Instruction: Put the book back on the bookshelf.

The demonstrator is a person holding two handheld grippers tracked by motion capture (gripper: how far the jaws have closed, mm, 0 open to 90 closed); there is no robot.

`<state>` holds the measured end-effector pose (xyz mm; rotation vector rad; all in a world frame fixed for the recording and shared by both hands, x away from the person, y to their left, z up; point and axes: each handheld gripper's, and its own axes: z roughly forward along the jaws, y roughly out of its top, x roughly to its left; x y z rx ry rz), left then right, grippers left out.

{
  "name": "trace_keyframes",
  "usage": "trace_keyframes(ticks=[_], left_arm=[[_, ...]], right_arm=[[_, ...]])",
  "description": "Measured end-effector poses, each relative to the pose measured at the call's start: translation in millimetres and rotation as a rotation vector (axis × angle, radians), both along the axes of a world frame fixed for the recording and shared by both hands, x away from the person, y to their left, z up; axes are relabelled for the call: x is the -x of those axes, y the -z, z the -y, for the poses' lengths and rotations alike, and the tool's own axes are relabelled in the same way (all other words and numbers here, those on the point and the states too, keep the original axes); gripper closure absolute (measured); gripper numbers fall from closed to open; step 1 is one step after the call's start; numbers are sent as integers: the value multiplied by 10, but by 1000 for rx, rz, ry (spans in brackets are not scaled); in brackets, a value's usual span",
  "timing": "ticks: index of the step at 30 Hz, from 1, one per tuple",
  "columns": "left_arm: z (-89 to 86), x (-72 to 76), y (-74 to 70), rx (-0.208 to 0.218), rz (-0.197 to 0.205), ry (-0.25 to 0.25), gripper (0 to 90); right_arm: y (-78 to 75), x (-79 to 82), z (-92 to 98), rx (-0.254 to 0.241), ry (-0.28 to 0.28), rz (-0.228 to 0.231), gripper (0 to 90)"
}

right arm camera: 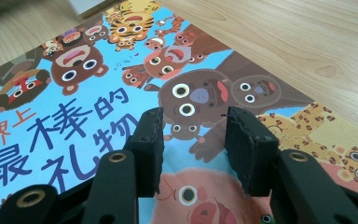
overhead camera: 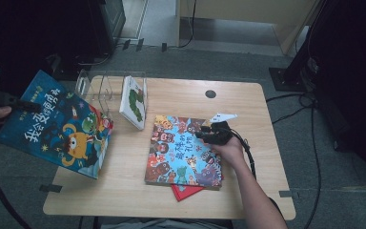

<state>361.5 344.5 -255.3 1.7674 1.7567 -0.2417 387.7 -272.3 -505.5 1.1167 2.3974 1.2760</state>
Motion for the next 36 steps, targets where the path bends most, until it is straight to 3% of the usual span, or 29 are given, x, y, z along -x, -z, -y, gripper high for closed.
trace_keyframes(ticks=[5,11,22,34,36], left_arm=[[-35,-119,-22,-41,-14,-22,824],[-131,-277,-3,-42,-34,-58,826],[-42,-495,-99,-108,-23,-78,828],[28,-834,-186,-114,0,-93,826],[47,-911,-175,-111,5,-94,826]], right_arm=[[-1,12,-11,8,-1,7,559],[-4,29,-11,10,-4,4,559],[9,70,-6,10,-6,22,559],[-13,186,8,32,-7,11,556],[-3,220,15,35,-5,28,555]])
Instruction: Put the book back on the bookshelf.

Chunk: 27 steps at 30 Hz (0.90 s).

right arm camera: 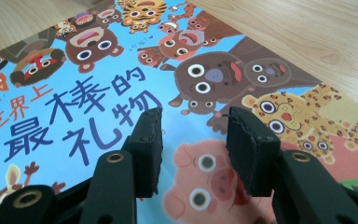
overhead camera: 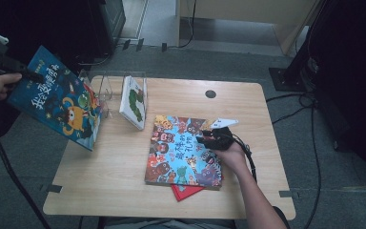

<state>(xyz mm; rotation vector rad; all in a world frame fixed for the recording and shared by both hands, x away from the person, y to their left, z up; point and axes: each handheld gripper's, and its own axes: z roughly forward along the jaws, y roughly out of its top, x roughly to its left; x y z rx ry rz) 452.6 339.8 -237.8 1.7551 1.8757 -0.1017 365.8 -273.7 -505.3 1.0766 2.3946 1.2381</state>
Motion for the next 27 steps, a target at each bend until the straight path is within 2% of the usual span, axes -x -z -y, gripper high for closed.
trace_keyframes(ticks=[3,7,14,22,27], left_arm=[[23,-114,18,6,3,6,826],[41,-250,40,2,6,5,826],[60,-415,100,-29,4,13,827],[34,-548,213,-7,-3,14,822],[9,-579,254,9,16,7,822]], right_arm=[[3,51,6,4,4,6,549],[2,138,-53,63,3,46,540],[14,236,-115,41,8,47,538],[9,344,-94,49,12,43,538],[15,374,-75,44,17,47,539]])
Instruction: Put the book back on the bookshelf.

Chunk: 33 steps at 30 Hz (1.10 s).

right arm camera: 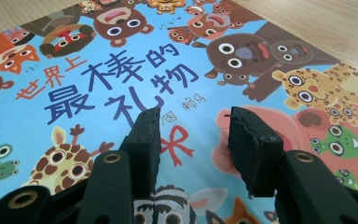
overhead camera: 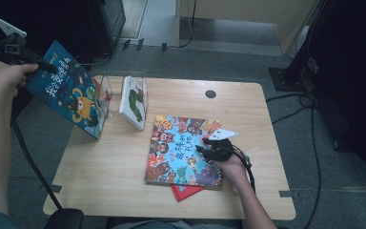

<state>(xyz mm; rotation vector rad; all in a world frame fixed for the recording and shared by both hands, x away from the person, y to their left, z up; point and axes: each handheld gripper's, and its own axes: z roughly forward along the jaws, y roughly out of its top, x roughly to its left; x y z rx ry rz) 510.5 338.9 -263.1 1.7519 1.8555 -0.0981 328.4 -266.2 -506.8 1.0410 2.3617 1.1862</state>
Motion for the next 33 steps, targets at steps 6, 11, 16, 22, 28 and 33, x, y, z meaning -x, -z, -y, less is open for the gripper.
trace_keyframes(ticks=[6,11,16,22,28,33], left_arm=[[-32,-9,24,14,0,2,810],[-33,19,1,30,7,16,713],[-77,67,-32,47,18,7,594],[-179,206,-199,57,47,-10,545],[-234,411,-392,63,73,3,519],[-223,599,-605,58,116,-6,507]], right_arm=[[1,-7,25,-2,0,2,541],[2,-13,34,-3,2,1,540],[0,-24,42,-3,4,-2,540],[2,-38,54,-14,5,-7,540],[-2,-66,72,-27,5,-20,540],[-16,-110,93,-23,4,-33,540]])
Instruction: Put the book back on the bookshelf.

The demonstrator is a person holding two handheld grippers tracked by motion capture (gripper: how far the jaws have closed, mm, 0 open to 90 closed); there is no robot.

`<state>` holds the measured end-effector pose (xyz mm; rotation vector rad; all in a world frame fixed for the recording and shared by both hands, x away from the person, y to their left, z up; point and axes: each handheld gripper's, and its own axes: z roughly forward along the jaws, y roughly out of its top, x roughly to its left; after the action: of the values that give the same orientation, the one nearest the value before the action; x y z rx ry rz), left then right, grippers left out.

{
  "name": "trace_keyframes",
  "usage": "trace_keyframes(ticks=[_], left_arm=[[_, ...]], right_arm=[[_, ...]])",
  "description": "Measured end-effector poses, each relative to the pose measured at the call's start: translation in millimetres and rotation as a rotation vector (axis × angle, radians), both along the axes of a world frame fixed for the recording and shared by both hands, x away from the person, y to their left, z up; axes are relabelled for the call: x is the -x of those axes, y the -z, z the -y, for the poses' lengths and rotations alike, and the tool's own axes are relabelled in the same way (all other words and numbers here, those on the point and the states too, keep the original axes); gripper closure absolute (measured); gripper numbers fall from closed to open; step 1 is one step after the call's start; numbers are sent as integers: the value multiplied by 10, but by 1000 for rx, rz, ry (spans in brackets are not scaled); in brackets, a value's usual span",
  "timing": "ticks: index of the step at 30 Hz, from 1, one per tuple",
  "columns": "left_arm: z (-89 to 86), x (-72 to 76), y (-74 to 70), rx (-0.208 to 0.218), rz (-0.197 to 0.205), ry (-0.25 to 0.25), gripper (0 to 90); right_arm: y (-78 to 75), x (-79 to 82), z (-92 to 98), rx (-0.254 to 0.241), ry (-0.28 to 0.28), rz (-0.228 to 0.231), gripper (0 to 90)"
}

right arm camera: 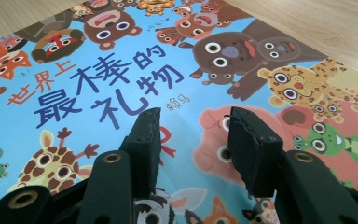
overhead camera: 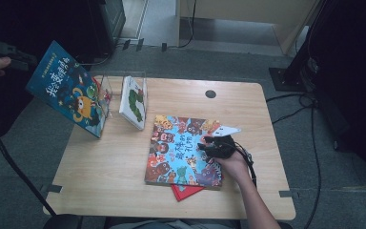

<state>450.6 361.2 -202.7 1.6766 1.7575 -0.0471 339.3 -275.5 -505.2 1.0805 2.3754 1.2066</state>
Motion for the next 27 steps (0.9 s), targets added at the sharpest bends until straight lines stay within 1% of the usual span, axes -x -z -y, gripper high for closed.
trace_keyframes(ticks=[2,3,4,7,10,12,16,17,18,20,22,24,26,27], left_arm=[[53,67,-80,-3,15,15,505],[88,101,-116,-6,28,19,504],[122,133,-141,-1,37,22,503],[248,205,-168,4,45,55,491],[376,266,-147,19,49,84,470],[472,298,-105,10,46,99,469],[684,348,16,8,51,139,466],[746,360,53,11,55,148,464],[806,369,94,13,51,164,464],[930,398,176,36,52,194,461],[1057,439,248,51,57,226,459],[1171,471,316,48,61,247,459],[1268,491,387,57,62,258,458],[1317,498,424,48,57,268,456]], right_arm=[[-8,-23,12,-1,1,-10,540],[-11,-36,20,0,2,-13,540],[-14,-50,30,3,0,-13,540],[-25,-87,57,2,7,-27,541],[-33,-122,84,-23,7,-35,543],[-48,-149,93,-32,10,-48,543],[-68,-203,99,-41,10,-39,541],[-71,-216,101,-38,11,-41,541],[-69,-231,105,-39,13,-38,540],[-64,-252,124,-39,18,-36,540],[-67,-270,147,-38,27,-48,539],[-78,-271,179,-45,31,-50,539],[-90,-264,206,-51,37,-43,538],[-96,-261,222,-53,34,-42,539]])
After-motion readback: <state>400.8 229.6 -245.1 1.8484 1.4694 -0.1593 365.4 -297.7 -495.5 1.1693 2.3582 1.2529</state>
